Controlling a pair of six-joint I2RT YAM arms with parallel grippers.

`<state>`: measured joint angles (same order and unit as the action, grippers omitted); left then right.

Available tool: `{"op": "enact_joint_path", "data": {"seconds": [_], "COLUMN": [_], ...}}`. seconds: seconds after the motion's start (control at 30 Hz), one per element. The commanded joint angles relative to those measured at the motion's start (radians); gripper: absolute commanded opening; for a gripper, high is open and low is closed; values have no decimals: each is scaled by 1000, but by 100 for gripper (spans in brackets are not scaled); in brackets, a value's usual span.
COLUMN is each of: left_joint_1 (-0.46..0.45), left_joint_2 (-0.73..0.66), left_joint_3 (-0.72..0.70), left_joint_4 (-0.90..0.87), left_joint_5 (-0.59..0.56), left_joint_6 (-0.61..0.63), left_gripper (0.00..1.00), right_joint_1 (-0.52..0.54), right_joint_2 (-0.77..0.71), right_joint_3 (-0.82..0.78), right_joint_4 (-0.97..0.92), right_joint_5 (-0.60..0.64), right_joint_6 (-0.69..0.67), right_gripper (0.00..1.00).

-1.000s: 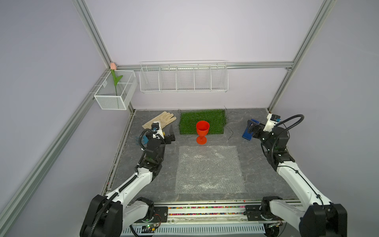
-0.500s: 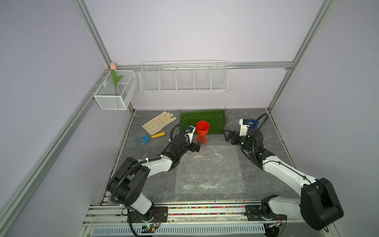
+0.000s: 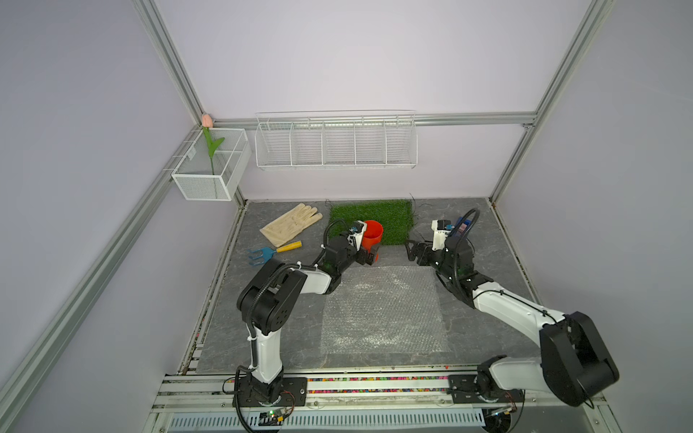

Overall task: Wrap wine glasses in bubble wrap
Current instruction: Pick up the wine glass at the center of the board.

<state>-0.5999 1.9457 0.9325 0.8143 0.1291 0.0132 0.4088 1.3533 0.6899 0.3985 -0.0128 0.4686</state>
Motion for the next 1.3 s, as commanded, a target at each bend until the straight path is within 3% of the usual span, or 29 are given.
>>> {"op": "enact_joint_path", "data": {"seconds": [0.0, 0.37, 0.63, 0.83, 1.0, 1.27], "left_joint_1": [12, 25, 25, 25, 23, 5], "left_joint_2": [34, 91, 66, -29, -196, -384], "left_joint_3": [55, 101, 119, 41, 88, 216], "left_joint_4": [56, 103, 50, 82, -276, -974], "left_joint_5": [49, 116, 99, 29, -56, -106], "left_joint_6": [8, 11, 17, -51, -203, -340], "left_gripper": [100, 98, 77, 71, 44, 44], "right_joint_1": [5, 5, 5, 5, 5, 5], "right_joint_2": [18, 50, 64, 61, 59, 38], "right_joint_3": [-9, 16, 30, 28, 28, 23], "right_joint_4": [27, 7, -8, -12, -19, -44], "right_joint_5": [20, 8, 5, 7, 9, 5], "right_joint_6": [-24, -27, -27, -27, -24, -18], "right_gripper": [89, 89, 89, 89, 89, 89]}}
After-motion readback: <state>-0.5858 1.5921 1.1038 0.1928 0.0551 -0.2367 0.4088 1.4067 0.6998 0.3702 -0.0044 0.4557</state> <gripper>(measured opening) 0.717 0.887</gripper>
